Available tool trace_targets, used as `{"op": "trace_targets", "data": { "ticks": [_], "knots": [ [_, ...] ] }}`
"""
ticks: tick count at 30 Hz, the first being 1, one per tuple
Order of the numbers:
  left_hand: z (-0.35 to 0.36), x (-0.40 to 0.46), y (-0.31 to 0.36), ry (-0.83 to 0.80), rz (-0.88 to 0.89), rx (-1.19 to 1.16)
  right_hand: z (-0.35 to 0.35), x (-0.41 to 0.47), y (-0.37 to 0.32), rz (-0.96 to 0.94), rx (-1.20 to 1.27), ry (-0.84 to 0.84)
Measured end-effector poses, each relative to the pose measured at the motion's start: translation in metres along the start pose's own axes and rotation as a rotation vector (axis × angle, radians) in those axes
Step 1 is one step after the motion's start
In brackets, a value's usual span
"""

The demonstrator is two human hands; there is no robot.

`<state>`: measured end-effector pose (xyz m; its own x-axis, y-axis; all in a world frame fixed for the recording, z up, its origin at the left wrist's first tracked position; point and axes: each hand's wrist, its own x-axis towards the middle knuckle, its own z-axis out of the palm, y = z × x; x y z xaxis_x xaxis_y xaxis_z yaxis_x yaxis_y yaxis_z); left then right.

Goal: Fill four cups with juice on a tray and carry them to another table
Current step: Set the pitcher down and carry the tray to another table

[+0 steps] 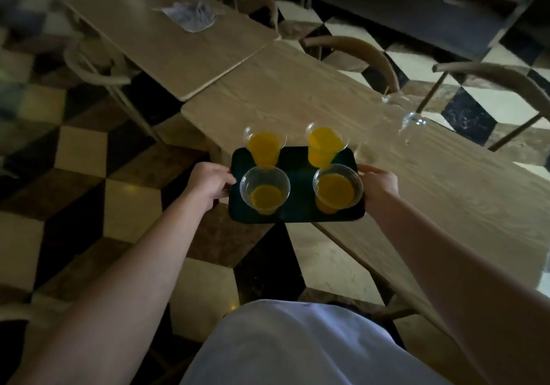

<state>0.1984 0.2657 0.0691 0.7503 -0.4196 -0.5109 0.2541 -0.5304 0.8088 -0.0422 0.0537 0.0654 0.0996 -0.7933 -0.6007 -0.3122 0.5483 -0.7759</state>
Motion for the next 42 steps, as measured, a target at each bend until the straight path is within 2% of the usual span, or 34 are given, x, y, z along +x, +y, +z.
{"op": "trace_targets", "data": {
  "ticks": [7,14,25,32,42],
  "knots": [
    [-0.099,0.026,0.017,0.166,-0.058,0.001,0.107,-0.018,-0.039,-0.08,-0.079,-0.134],
    [-0.187,0.067,0.035,0.247,-0.154,-0.099,0.221,-0.015,-0.087,-0.18,-0.205,-0.301],
    [-0.312,0.156,0.079,0.433,-0.257,-0.276,0.438,0.011,-0.166,-0.282,-0.345,-0.562],
    [-0.392,0.214,0.079,0.584,-0.288,-0.403,0.585,0.016,-0.197,-0.288,-0.443,-0.725],
    [-0.535,0.301,0.053,0.637,-0.341,-0.483,0.791,-0.008,-0.197,-0.196,-0.524,-0.823]
  ]
}}
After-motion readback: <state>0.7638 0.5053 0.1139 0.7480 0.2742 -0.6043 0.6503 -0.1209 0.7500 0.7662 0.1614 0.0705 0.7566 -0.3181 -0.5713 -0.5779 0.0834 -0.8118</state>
